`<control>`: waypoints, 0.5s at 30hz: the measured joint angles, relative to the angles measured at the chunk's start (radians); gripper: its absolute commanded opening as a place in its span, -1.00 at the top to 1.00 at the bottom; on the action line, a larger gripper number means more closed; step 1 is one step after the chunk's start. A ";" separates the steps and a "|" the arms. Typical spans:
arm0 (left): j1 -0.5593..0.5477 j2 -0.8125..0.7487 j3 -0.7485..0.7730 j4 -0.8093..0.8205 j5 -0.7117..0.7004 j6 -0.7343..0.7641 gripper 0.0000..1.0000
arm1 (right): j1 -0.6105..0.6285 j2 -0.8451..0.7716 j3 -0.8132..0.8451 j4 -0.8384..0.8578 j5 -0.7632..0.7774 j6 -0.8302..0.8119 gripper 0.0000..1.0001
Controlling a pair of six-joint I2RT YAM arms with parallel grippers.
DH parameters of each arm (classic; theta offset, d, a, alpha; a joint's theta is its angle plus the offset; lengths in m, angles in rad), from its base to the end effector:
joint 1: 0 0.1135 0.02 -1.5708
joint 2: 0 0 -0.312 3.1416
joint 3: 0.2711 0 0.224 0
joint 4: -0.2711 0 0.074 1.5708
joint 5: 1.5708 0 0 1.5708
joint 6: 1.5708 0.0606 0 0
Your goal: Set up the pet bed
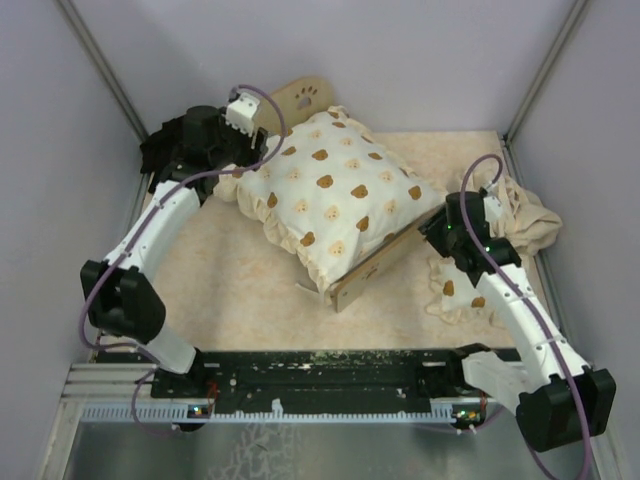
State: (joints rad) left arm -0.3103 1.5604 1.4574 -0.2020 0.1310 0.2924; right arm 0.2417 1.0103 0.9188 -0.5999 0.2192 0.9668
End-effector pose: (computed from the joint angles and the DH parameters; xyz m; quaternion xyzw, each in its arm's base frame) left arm 0.3456 -0.1191 0.4227 0.2758 0.7568 -0.0581 0.5897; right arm 0.1751 0.0296 0.3329 0.3625 0.8245 0.1589 0.4044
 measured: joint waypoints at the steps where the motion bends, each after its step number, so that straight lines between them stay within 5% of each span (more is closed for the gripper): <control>1: 0.027 0.030 0.025 0.000 0.010 0.005 -0.45 | 0.005 -0.008 -0.013 0.000 -0.014 0.010 0.10; 15: 0.259 0.325 0.278 0.004 0.173 0.052 -0.46 | 0.025 -0.014 -0.112 0.016 -0.109 0.048 0.05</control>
State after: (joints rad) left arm -0.0513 1.8858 1.7351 -0.1978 0.3042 0.3447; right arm 0.2668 0.9958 0.8066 -0.5838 0.1104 1.0145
